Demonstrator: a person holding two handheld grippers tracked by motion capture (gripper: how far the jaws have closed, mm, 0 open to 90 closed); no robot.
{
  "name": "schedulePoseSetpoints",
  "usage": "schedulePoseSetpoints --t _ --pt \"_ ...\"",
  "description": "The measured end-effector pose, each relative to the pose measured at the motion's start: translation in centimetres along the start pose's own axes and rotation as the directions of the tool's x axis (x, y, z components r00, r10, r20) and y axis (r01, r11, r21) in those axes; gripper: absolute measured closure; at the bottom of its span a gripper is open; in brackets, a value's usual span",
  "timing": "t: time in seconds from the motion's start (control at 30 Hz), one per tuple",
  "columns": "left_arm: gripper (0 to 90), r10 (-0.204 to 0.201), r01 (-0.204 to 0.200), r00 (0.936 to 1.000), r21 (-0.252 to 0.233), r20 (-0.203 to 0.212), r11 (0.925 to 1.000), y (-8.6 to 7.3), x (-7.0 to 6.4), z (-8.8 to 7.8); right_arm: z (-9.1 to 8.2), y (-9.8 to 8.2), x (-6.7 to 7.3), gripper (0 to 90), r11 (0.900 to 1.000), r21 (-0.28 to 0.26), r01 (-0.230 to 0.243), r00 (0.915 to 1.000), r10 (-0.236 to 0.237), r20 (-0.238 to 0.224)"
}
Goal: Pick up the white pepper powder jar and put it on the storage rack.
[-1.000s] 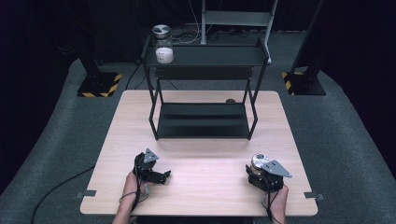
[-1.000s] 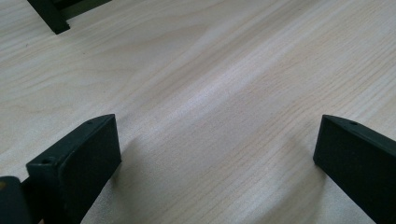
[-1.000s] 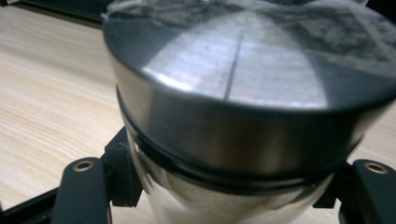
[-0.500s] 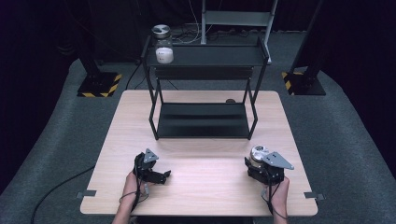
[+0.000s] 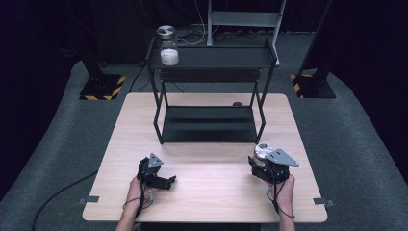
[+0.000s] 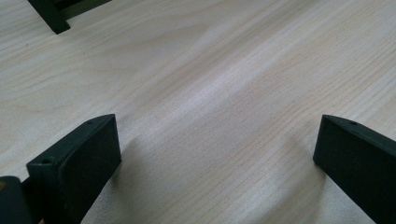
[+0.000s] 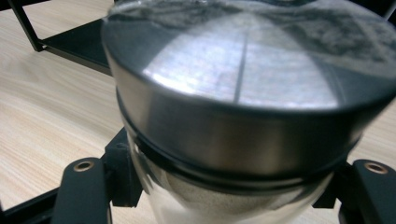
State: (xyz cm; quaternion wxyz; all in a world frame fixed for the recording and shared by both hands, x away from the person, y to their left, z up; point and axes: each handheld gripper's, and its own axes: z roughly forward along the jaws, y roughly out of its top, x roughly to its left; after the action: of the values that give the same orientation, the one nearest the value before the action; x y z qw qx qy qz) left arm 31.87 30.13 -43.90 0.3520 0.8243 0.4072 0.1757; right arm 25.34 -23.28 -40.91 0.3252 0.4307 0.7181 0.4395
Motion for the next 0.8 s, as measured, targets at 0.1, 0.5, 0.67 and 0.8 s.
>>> schedulePoseSetpoints --t 0.1,0.5,0.67,0.8 --pt "0.0 0.0 0.0 1.0 0.0 0.0 1.0 0.0 0.0 0.0 0.2 0.4 0.0 29.9 1.0 -0.002 0.004 1.0 -0.004 -0.003" --pt "0.1 0.0 0.0 1.0 0.0 0.0 1.0 0.0 0.0 0.0 1.2 1.6 -0.3 29.9 1.0 -0.011 0.011 0.9998 -0.011 -0.016" --pt "0.0 0.0 0.0 1.0 0.0 0.0 1.0 0.0 0.0 0.0 1.6 2.1 -0.2 29.9 1.0 -0.014 0.018 0.9996 -0.018 -0.02" --pt "0.0 0.0 0.0 1.0 0.0 0.0 1.0 0.0 0.0 0.0 1.9 2.7 -0.3 29.9 1.0 -0.018 0.022 0.9995 -0.022 -0.024"
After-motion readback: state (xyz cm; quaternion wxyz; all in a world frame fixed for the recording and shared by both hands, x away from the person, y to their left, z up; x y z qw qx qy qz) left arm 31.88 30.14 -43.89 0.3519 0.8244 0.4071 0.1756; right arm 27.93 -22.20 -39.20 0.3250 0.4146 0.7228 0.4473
